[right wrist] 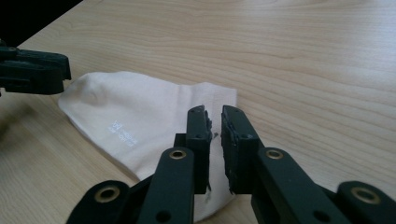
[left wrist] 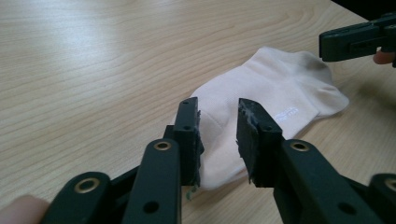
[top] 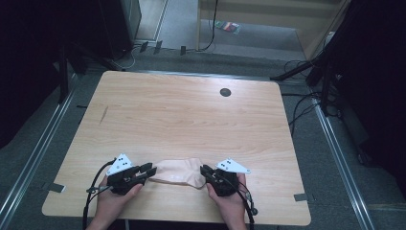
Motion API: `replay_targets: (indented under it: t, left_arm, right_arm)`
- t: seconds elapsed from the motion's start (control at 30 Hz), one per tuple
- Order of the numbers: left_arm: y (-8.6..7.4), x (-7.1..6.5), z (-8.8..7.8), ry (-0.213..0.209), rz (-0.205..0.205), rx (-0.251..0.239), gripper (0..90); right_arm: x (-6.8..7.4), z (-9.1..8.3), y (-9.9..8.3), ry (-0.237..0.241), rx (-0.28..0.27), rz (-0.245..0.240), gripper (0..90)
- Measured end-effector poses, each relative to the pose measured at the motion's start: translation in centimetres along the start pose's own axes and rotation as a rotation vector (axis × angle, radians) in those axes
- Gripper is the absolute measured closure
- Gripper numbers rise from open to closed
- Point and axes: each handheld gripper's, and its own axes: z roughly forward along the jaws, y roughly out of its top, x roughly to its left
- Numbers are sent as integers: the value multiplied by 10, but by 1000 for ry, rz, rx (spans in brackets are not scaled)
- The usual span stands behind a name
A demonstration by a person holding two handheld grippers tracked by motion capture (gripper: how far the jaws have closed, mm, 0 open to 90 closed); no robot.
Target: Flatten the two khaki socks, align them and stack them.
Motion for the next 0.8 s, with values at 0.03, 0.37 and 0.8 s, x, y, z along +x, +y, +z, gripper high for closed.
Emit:
replay_targets:
  t: [0.03, 0.37, 0.8]
  left_arm:
    - [0, 1, 0, -1, -9, -2, 726]
    - [2, 13, -7, 34, -54, -61, 378]
    - [2, 32, -24, 97, -99, -91, 105]
  right_arm:
    - [0, 1, 0, 1, -1, -1, 830]
    - [-11, -8, 2, -21, -77, -7, 454]
    - [-40, -25, 7, -74, -106, 52, 142]
